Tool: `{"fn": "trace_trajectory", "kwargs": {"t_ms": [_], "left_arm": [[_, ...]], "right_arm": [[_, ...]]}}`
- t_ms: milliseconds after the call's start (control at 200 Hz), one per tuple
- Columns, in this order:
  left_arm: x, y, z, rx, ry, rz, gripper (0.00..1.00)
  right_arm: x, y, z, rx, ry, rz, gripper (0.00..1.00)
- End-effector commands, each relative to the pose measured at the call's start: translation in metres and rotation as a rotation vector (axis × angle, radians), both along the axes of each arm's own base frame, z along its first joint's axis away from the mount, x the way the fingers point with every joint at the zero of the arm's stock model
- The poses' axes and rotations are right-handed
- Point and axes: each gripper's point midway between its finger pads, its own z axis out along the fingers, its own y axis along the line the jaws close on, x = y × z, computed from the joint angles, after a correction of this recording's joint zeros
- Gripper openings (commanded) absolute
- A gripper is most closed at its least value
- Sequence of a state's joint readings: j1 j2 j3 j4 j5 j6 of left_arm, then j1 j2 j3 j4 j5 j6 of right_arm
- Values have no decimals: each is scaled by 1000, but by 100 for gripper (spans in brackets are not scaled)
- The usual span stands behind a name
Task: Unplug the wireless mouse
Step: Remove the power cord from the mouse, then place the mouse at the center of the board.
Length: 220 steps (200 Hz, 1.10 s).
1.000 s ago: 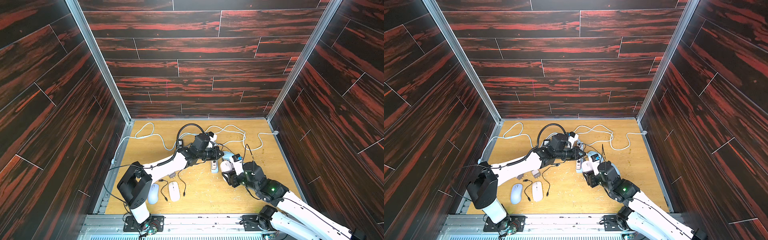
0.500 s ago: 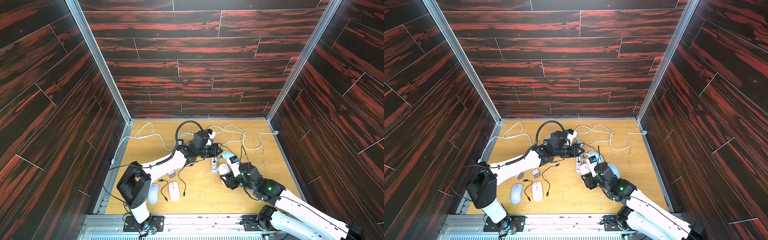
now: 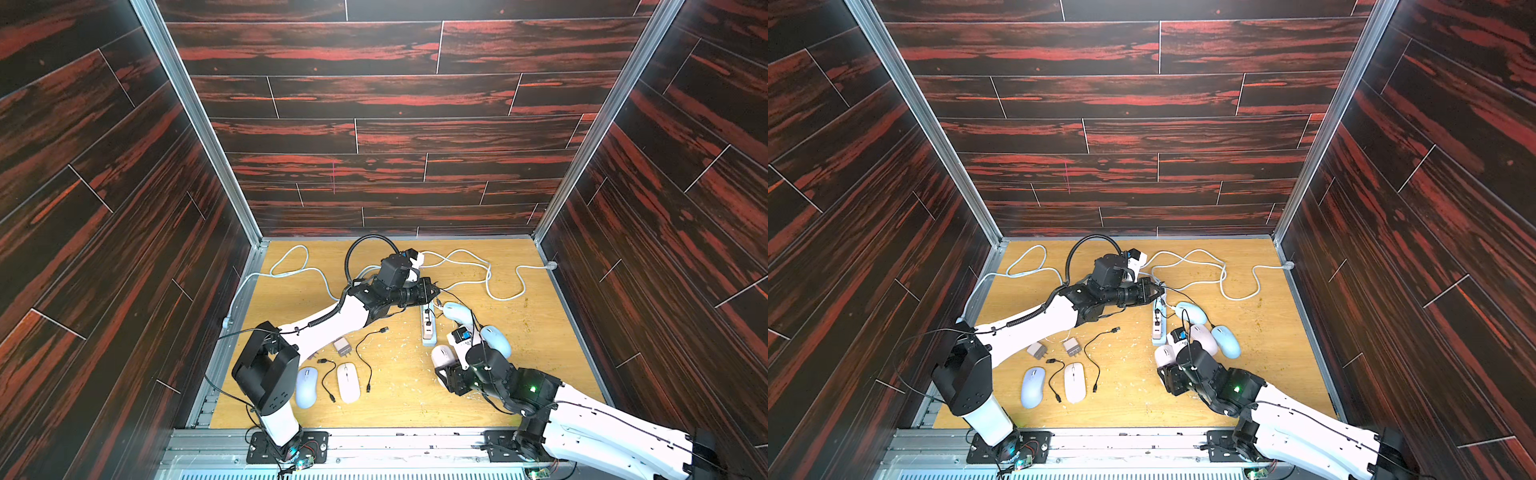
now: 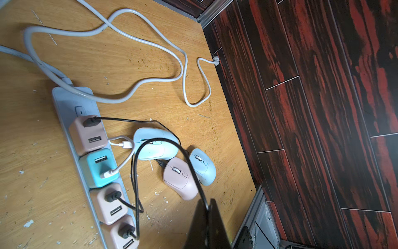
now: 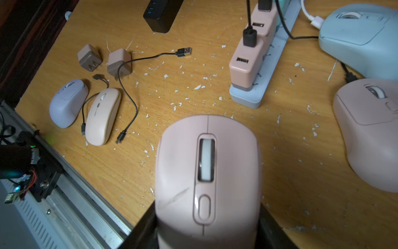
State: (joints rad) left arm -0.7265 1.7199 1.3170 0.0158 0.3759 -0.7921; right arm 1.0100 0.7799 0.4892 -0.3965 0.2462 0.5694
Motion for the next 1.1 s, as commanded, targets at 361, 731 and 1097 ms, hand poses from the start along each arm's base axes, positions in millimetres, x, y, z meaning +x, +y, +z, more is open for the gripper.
{"fn": "trace_trajectory", "kwargs": {"t_ms": [361, 731, 1097], "left_arm": [[-3, 22, -3, 74, -41, 20, 10], [-1, 44, -2, 98, -57, 64, 28], [7, 151, 2, 225, -126, 380, 54]], "right_arm": [[12, 22, 15, 173, -30, -87, 7], [0, 70, -1, 149, 44, 5, 6], [1, 92, -37, -22, 207, -134, 2]]}}
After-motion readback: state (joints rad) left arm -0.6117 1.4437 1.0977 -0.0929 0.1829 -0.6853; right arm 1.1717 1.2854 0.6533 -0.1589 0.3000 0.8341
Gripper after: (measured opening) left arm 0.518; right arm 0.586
